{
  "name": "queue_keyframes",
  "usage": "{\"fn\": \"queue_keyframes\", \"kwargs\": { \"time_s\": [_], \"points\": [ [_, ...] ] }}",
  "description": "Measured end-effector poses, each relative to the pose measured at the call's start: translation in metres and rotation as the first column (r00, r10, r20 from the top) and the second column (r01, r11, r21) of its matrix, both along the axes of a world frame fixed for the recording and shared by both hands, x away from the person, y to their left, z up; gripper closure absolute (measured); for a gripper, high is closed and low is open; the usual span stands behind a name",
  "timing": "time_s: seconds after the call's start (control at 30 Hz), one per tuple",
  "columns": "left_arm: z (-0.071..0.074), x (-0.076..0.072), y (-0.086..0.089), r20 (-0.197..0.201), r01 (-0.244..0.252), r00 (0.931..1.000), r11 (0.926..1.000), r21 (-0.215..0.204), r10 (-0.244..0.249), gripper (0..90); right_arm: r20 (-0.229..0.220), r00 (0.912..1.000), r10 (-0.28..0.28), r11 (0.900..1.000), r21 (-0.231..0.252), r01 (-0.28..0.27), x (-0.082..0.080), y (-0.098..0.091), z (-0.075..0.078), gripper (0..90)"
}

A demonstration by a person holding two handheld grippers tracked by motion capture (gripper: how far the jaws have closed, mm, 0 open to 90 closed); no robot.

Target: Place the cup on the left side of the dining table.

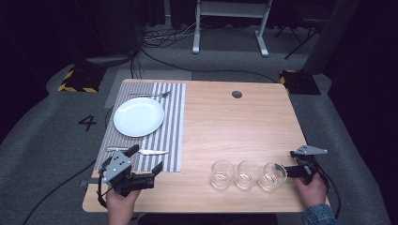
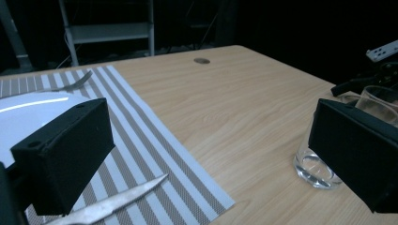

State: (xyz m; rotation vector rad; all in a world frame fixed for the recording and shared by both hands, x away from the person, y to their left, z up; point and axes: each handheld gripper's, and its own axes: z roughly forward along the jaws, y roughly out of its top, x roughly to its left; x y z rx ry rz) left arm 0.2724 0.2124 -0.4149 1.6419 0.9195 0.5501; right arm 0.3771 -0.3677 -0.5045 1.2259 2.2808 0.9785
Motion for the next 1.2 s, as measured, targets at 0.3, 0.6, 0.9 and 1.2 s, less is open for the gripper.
{"fn": "queue_keyframes", "kwargs": {
  "time_s": [0.3, 0.6, 0.9, 1.2],
  "points": [
    [0.005, -0.002, -0.007, 0.074, 0.017, 0.9971, 0.9998, -0.011, -0.017, 0.4, 0.000, 1.0000, -0.001, 1.0000, -0.001, 0.001, 0.000, 0.000, 0.000, 8.0],
    [0.008, 0.007, -0.027, 0.081, 0.045, 0.9956, 0.9989, 0.015, -0.046, 0.5, 0.000, 1.0000, 0.000, 1.0000, 0.000, 0.000, 0.000, 0.000, 0.000, 7.9],
    [0.013, 0.021, -0.058, 0.077, 0.144, 0.9867, 0.9895, -0.009, -0.143, 0.7, -0.001, 1.0000, 0.000, 1.0000, -0.001, 0.000, 0.000, 0.000, 0.000, 8.0],
    [0.018, 0.030, -0.091, 0.071, 0.220, 0.9729, 0.9754, 0.005, -0.220, 1.3, -0.001, 1.0000, -0.002, 1.0000, -0.002, 0.002, 0.000, 0.000, 0.000, 8.0]
  ]
}}
